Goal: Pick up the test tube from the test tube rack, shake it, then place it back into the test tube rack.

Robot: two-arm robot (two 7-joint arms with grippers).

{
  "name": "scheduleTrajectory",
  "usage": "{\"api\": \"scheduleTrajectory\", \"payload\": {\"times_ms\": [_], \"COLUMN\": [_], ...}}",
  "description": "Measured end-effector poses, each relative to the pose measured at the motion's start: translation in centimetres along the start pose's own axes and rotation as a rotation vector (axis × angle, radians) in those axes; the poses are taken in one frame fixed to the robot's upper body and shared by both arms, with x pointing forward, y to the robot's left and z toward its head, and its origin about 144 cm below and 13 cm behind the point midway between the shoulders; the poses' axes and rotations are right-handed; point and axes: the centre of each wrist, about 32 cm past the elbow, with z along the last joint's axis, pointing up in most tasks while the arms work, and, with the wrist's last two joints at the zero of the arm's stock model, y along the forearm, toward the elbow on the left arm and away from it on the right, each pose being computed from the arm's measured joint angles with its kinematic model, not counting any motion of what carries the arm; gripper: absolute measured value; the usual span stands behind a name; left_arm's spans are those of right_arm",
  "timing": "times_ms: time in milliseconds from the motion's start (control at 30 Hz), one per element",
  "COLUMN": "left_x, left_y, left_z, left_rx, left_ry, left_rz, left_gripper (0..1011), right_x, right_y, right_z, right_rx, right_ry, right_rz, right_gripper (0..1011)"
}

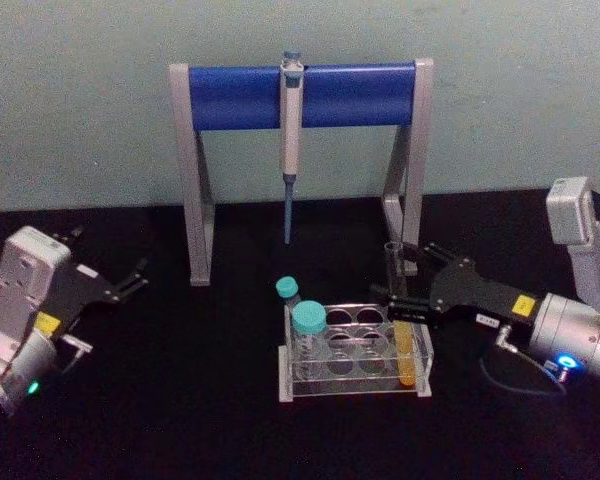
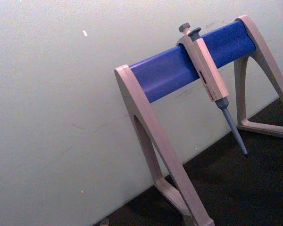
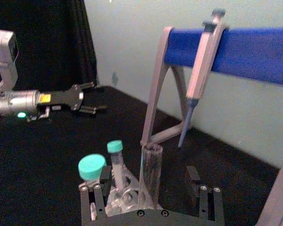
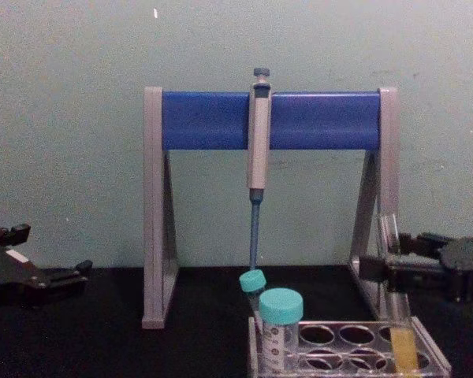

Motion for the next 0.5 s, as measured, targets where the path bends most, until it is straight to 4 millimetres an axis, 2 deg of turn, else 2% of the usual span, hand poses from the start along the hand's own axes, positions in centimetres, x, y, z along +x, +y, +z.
{"api": "scheduleTrajectory", "payload": {"times_ms": [200,367,500], "left_x": [0.0,0.0,0.0], "left_y": [0.0,0.0,0.0], "left_z": [0.0,0.0,0.0], "left_rx": [0.000,0.000,0.000], "left_ry": [0.000,0.000,0.000], "left_rz": [0.000,0.000,0.000], "left_gripper": [1001,1001,1001], "right_x": [-0.3,-0.7,-1.1], "right_y": [-0.4,-1.1,-1.8], "right_z": [0.5,0.9,0.9], "right_rx": [0.083,0.216,0.286], "right_ry": [-0.045,-0.084,-0.098], "right_rz": [-0.027,-0.065,-0.144], "right_gripper": [1000,1000,1000]}}
